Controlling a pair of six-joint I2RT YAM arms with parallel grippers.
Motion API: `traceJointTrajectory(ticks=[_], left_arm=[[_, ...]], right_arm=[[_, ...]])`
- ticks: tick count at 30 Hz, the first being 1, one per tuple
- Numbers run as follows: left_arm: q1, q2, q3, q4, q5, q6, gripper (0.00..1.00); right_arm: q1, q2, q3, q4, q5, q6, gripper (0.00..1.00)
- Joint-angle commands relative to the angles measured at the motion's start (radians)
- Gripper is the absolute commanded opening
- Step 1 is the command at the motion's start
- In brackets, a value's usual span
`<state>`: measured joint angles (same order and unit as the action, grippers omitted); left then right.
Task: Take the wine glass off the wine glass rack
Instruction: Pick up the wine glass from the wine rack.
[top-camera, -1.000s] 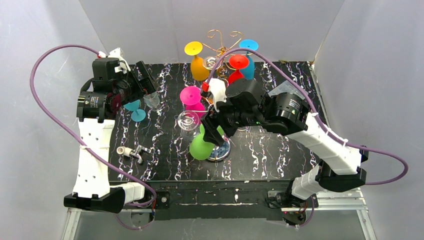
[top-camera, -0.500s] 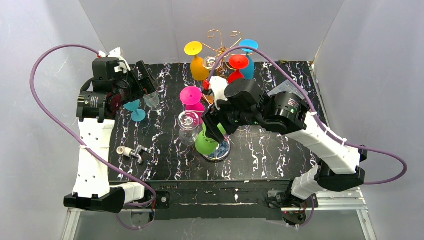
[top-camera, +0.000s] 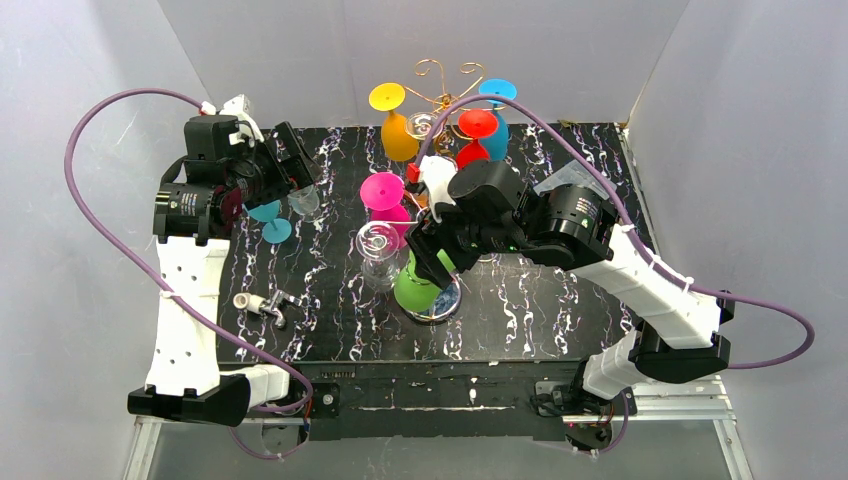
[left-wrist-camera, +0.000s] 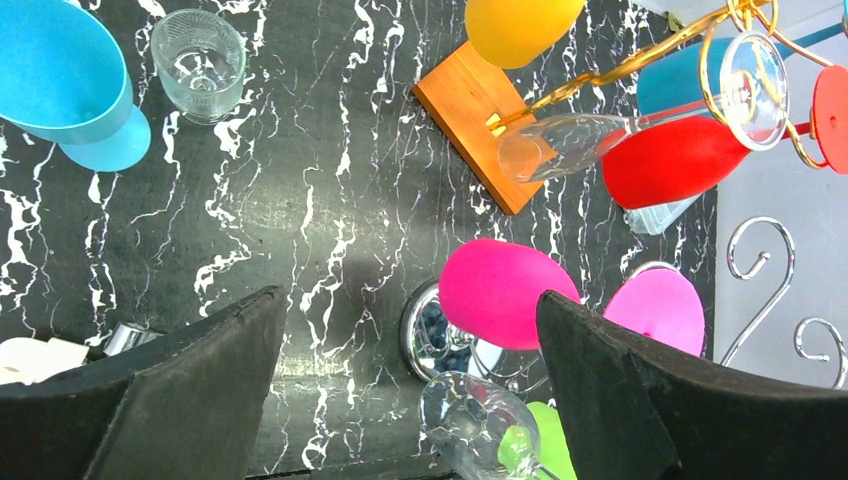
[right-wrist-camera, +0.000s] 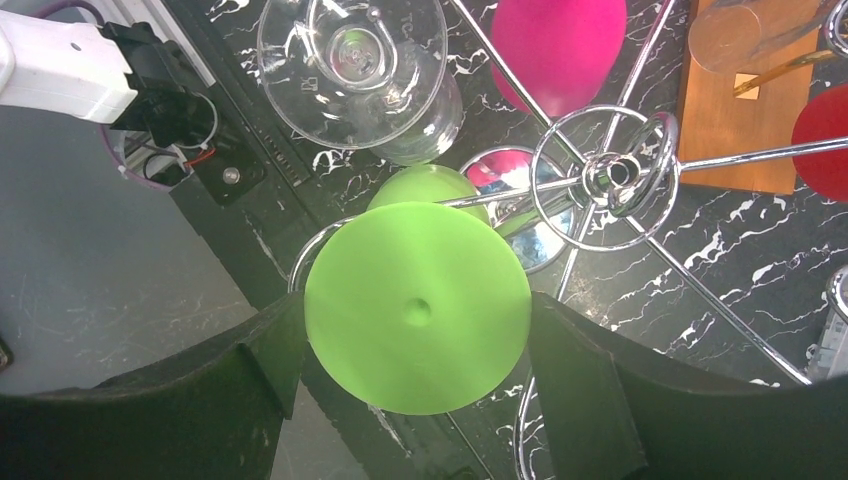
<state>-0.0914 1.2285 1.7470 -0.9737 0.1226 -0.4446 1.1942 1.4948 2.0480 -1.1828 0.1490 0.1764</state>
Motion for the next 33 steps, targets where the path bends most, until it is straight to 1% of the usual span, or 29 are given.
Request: traceJointTrajectory(ticks=[1, 21, 29, 33], left_arm=[[-0.004, -0.021, 0.02, -0.011, 0.049, 0.017, 0.95], [-0.004, -0.054, 0.005, -0.009, 0.199, -0.014, 0.95], [-0.004, -0.114, -0.043, 0.005, 0.281, -0.049, 0.95], [-0.004, -0.167, -0.099, 0.031, 0.337, -0.079, 0.95]], right_arm=[[0.002, -0.026, 0.032, -0.016, 0.038, 0.0, 0.63], [0.002, -0.039, 0.062, -0.08, 0.037, 0.006, 0.61], [0.002, -0.046, 0.078, -0.115, 0.015, 0.015, 0.61], [0.002, -0.058, 0.074, -0.116, -0.016, 0.025, 0.6]])
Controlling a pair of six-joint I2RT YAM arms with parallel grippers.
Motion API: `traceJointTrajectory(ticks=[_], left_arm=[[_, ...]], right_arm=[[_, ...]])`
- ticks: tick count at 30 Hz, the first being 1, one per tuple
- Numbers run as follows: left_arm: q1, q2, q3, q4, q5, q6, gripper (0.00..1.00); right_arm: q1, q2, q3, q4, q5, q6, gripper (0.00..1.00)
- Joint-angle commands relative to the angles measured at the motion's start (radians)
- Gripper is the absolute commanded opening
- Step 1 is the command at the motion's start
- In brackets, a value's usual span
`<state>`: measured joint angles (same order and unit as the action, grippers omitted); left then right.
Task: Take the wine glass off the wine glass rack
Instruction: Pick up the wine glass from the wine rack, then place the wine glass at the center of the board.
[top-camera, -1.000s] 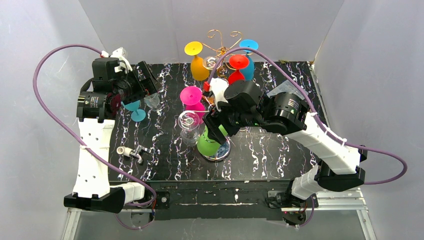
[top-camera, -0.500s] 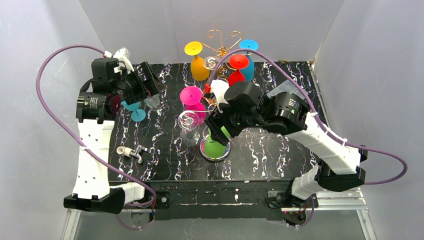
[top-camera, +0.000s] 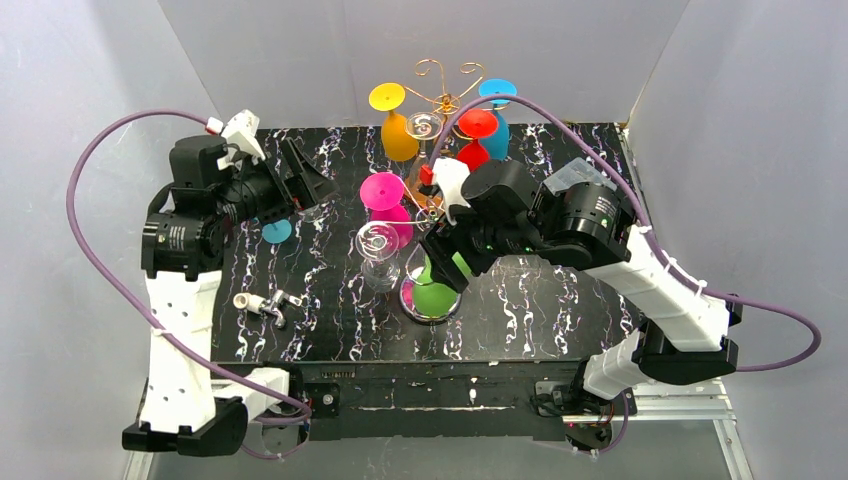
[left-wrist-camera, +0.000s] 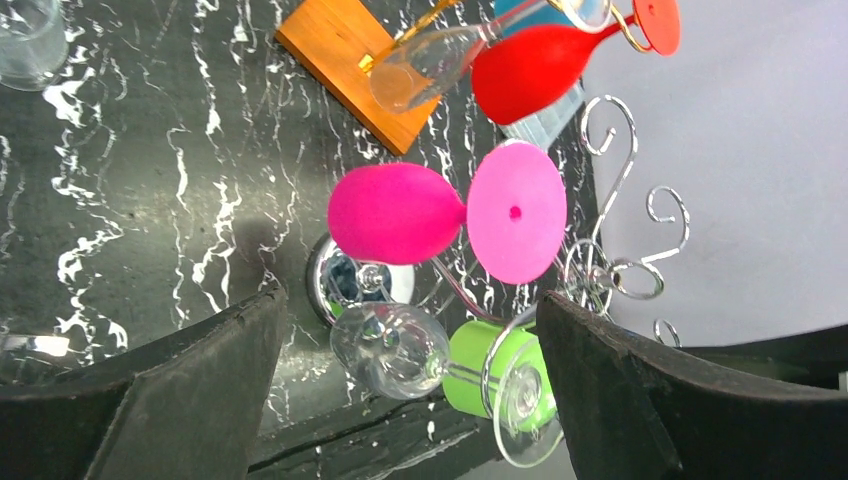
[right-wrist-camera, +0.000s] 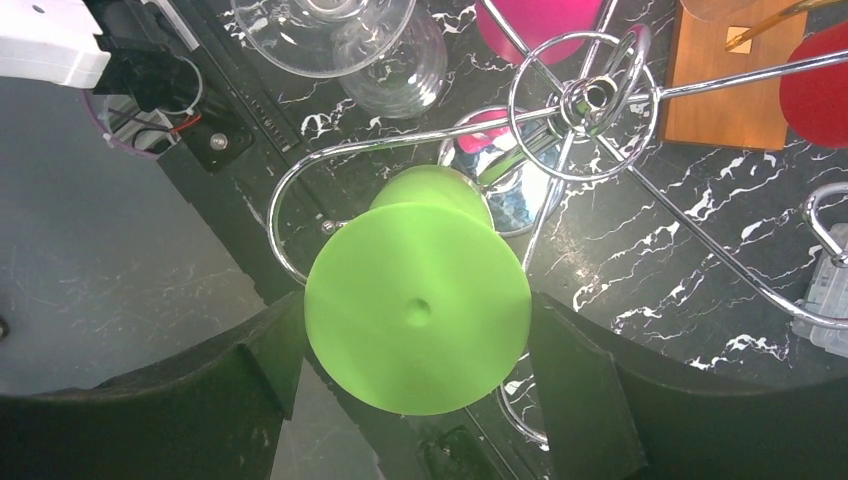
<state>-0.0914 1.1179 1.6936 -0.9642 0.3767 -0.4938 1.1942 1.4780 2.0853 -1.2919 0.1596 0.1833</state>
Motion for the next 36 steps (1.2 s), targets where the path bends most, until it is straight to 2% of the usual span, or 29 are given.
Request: traceJointTrajectory(ticks=[1, 14, 18, 29, 36], left_arm=[[-0.004, -0.073, -0.061, 0.026, 0.095, -0.037, 0.95], [-0.005, -0.292, -0.249, 0.03, 0.157, -0.113, 0.94], [-0.007, -0.342, -0.288, 0.03, 0.177, -0.133, 0.94], [-0.018, -0.378, -0.253, 0.004, 0.162, -0.169, 0.94], [-0.032, -0.354, -0.157, -0.008, 0.16, -0.196, 0.92]], right_arm=[[0.002, -0.044, 0.038, -0.007, -0.04, 0.022, 0.6], [0.002, -0.072, 0.034, -0.028, -0.153, 0.059, 0.6], [0.001, -0.075, 0.039, -0.007, -0.236, 0.08, 0.6], [0.002, -0.058, 0.055, 0.152, -0.392, 0.21, 0.58], [0.001, -0.038, 0.054, 0.305, -0.363, 0.301, 0.58]])
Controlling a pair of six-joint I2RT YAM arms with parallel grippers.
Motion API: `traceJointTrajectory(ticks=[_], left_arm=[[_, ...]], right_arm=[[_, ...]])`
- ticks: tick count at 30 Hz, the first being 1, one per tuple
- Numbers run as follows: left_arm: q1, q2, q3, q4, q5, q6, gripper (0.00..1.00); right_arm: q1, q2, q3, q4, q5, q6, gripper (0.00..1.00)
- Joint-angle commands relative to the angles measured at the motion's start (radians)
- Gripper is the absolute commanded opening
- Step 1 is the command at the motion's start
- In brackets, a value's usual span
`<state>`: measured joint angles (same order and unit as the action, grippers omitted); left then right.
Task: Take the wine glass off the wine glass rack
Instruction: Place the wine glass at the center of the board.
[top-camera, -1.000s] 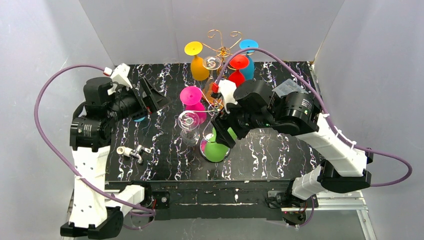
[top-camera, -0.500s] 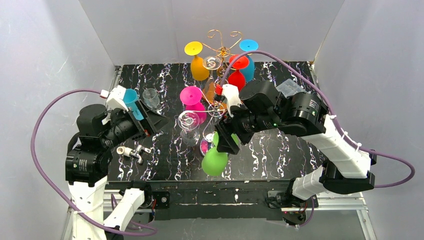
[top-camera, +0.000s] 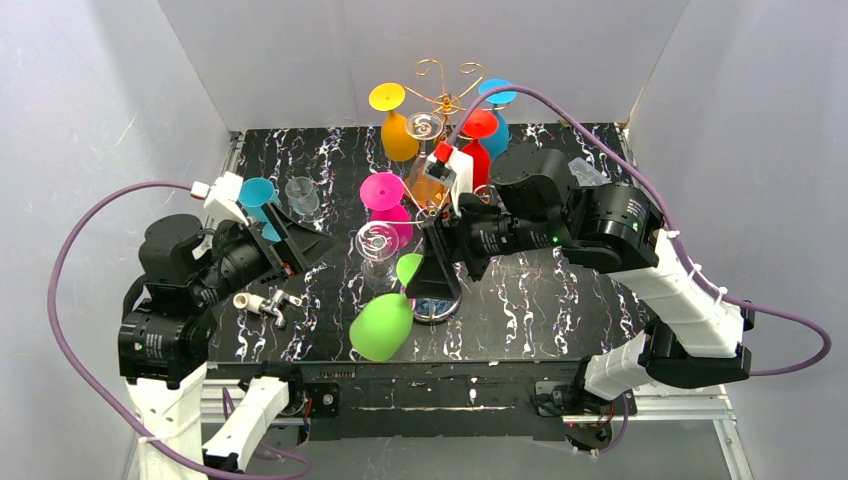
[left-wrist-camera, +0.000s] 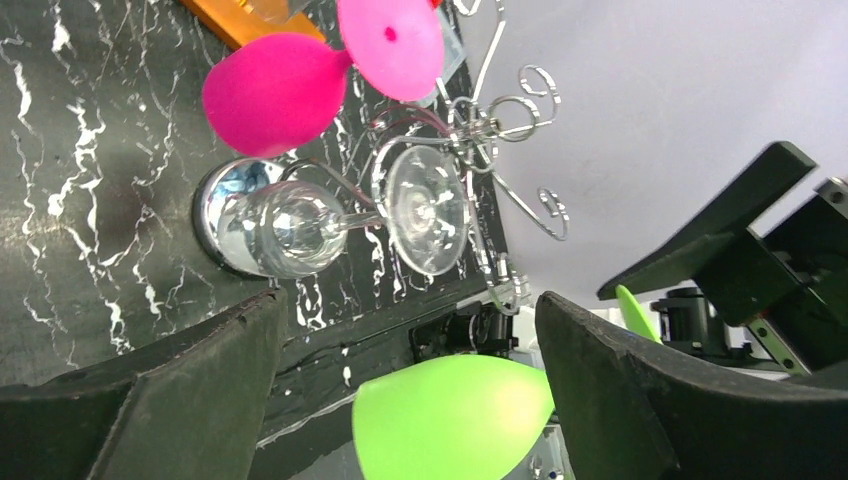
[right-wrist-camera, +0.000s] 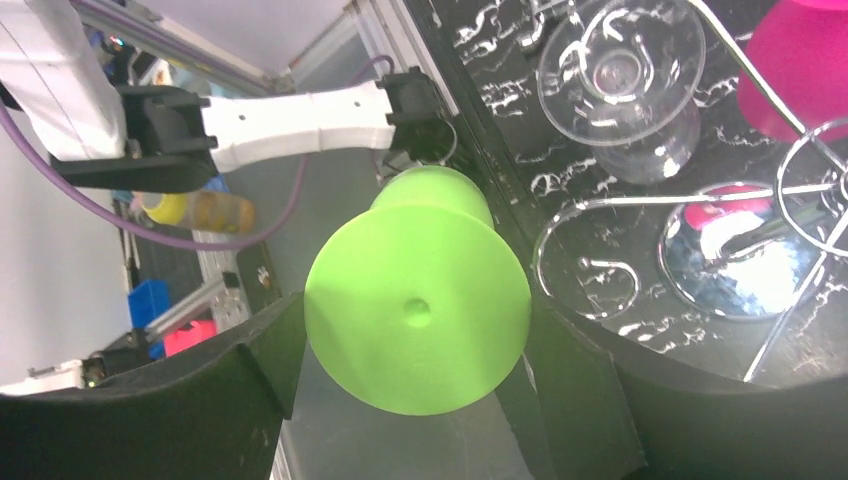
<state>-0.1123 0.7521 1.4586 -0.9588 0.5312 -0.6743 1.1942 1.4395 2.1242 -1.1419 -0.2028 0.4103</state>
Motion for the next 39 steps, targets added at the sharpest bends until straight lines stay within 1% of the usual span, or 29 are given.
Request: traceJointTrajectory(ticks=[1, 13, 16, 18, 21, 23, 27, 30, 32, 34, 35, 38, 39], left_arm=[[-0.012, 0.016, 0.093, -0.022, -0.005, -0.021, 0.92], [-0.013, 0.116, 0.311, -0.038, -0.066, -0.07, 0.91], [-0.013, 0.139, 0.344, -0.05, -0.107, -0.062, 0.91], [-0.013, 0.153, 0.357, -0.065, -0.159, -0.044, 0.92], [-0.013, 0.188, 0.385, -0.103, -0.225, -0.011, 0.93], [-0.013, 0.218, 0.405, -0.118, -0.237, 0.008, 0.94], [-0.012, 0.255, 0.414, -0.065, -0.184, 0.017, 0.95], [-0.004, 0.296, 0.459, -0.046, -0.139, 0.015, 0.96], [0.019, 0.321, 0.477, -0.02, -0.077, 0.004, 0.96], [0.07, 0.343, 0.475, 0.024, 0.02, -0.031, 0.96], [0.081, 0.353, 0.454, 0.082, 0.091, -0.062, 0.96], [0.107, 0.354, 0.385, 0.242, 0.224, -0.175, 0.96], [0.108, 0.356, 0.337, 0.362, 0.307, -0.265, 0.96]], right_arm=[[0.001, 0.002, 0.018, 0.174, 0.01, 0.086, 0.58], [0.001, -0.012, 0.025, 0.38, 0.245, 0.172, 0.61], [0.001, -0.011, 0.038, 0.413, 0.292, 0.177, 0.62], [0.001, -0.014, 0.037, 0.435, 0.328, 0.179, 0.62], [0.001, -0.03, 0.013, 0.47, 0.382, 0.187, 0.62], [0.001, -0.047, -0.016, 0.502, 0.42, 0.192, 0.62], [0.001, -0.082, -0.072, 0.56, 0.474, 0.197, 0.61], [0.001, -0.102, -0.096, 0.584, 0.507, 0.196, 0.62], [0.002, -0.118, -0.112, 0.6, 0.522, 0.196, 0.61], [0.001, -0.132, -0.127, 0.614, 0.537, 0.194, 0.61], [0.001, -0.149, -0.138, 0.62, 0.553, 0.19, 0.61], [0.001, -0.194, -0.17, 0.632, 0.587, 0.186, 0.61], [0.001, -0.22, -0.193, 0.638, 0.611, 0.182, 0.62]])
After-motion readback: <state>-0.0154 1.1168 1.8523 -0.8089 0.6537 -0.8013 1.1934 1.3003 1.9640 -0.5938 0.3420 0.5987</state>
